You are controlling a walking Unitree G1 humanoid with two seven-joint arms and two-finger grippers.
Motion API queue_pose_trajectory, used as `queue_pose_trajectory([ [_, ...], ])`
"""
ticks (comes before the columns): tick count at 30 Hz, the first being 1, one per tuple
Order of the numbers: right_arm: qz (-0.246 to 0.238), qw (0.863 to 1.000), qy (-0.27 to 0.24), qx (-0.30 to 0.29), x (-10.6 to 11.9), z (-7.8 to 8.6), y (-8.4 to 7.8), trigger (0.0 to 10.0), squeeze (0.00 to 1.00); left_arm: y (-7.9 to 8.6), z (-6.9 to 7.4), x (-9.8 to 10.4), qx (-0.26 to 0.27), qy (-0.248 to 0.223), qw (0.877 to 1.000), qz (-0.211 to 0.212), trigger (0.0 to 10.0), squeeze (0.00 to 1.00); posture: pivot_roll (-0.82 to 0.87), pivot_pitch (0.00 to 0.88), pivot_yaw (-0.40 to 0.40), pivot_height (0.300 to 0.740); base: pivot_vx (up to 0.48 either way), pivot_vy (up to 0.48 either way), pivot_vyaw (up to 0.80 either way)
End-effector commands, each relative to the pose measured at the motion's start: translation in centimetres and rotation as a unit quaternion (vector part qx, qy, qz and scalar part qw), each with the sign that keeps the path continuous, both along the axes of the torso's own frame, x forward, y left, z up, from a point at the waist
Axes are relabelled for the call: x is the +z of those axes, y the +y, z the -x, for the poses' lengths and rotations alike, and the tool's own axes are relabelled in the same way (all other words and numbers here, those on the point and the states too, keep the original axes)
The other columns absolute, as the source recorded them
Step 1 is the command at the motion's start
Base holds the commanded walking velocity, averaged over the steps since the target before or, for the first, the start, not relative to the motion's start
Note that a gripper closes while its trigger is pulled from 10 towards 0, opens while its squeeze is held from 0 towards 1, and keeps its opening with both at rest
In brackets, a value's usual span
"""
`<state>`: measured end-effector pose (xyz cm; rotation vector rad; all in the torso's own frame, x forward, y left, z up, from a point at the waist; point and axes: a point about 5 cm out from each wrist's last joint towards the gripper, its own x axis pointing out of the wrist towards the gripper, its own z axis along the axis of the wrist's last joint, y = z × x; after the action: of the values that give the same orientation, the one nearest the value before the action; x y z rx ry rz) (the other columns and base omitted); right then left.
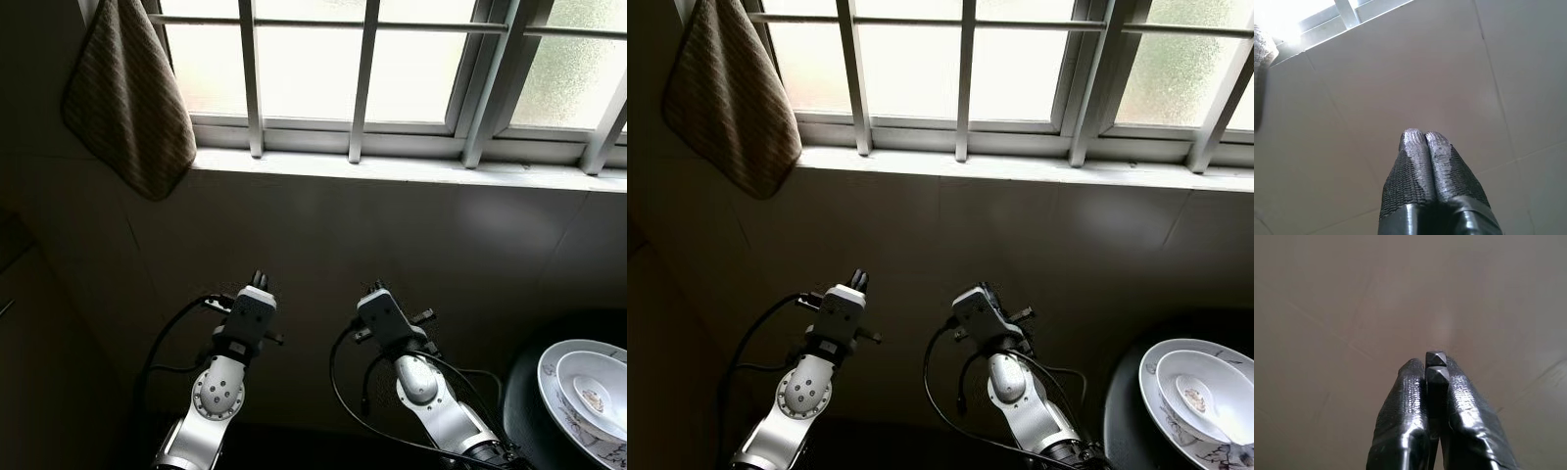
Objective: Kitchen organization
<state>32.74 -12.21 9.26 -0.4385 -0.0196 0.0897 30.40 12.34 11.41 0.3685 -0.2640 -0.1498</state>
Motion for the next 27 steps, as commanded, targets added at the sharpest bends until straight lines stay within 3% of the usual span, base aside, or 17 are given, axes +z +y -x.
queue_pose_trajectory([
  [1,-0.04,0.999,0.028,-0.012,-0.55,0.09,-0.37,0.0,0.0,-0.08,0.07,0.02,-0.002,0.0,1.0,0.001,10.0,0.0,0.02,0.0,-0.01,0.74,0.0,0.0,0.8],
  [12,-0.104,0.993,0.056,-0.011,-0.65,-0.02,-0.3,0.0,0.0,0.12,-0.09,-0.37,0.003,0.017,1.0,-0.002,10.0,0.0,0.02,0.0,-0.009,0.74,0.0,0.023,0.8],
  [27,-0.106,0.992,0.062,-0.011,-1.0,0.19,-0.26,0.0,0.0,0.05,-0.11,-0.68,-0.002,0.028,1.0,-0.009,10.0,0.0,0.02,0.0,-0.001,0.74,0.0,0.474,0.8],
])
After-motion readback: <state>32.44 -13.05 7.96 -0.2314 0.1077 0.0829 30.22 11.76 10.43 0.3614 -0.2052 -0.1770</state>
